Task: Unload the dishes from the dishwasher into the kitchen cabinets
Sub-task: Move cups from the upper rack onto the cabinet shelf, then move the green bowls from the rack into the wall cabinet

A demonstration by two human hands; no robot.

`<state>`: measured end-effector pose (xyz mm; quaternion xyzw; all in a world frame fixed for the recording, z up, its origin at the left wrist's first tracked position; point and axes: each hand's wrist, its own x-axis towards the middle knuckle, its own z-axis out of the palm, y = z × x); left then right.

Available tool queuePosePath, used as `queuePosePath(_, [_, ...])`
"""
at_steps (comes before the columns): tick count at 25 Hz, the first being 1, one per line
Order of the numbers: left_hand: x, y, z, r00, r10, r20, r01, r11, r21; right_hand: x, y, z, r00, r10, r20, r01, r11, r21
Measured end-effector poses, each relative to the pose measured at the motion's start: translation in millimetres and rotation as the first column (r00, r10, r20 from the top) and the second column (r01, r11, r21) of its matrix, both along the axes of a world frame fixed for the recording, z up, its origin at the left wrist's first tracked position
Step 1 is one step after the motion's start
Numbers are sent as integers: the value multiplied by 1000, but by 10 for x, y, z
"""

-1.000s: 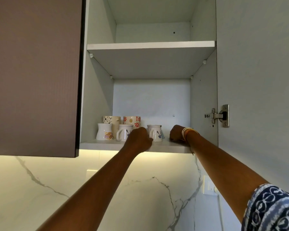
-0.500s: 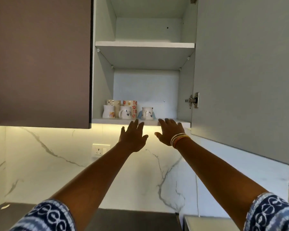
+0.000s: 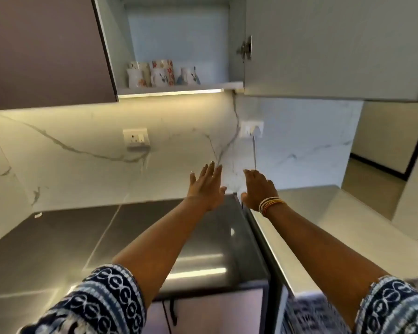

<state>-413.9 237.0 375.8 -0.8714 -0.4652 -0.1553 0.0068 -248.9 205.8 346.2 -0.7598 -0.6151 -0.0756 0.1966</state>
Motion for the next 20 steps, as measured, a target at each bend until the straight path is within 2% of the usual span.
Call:
queuePosePath(7, [453, -1093, -1346, 987, -114, -109, 87, 970, -227, 362, -1338, -1451, 988, -114, -102, 88, 969, -231])
queuePosePath(11, [1013, -1796, -2024, 949, -253, -185, 196, 939, -282, 833, -2265, -2196, 966, -218, -138, 151, 913, -380])
queuePosePath(15, [1677, -2502, -2547, 899, -377, -225, 283, 889, -359, 1323, -3069, -2707, 911, -358, -205, 225, 848, -480])
queuePosePath(20, [2286, -3127, -3150, 860, -471, -196, 320, 797, -511, 1817, -3735, -3303, 822, -483, -303, 258, 789, -558])
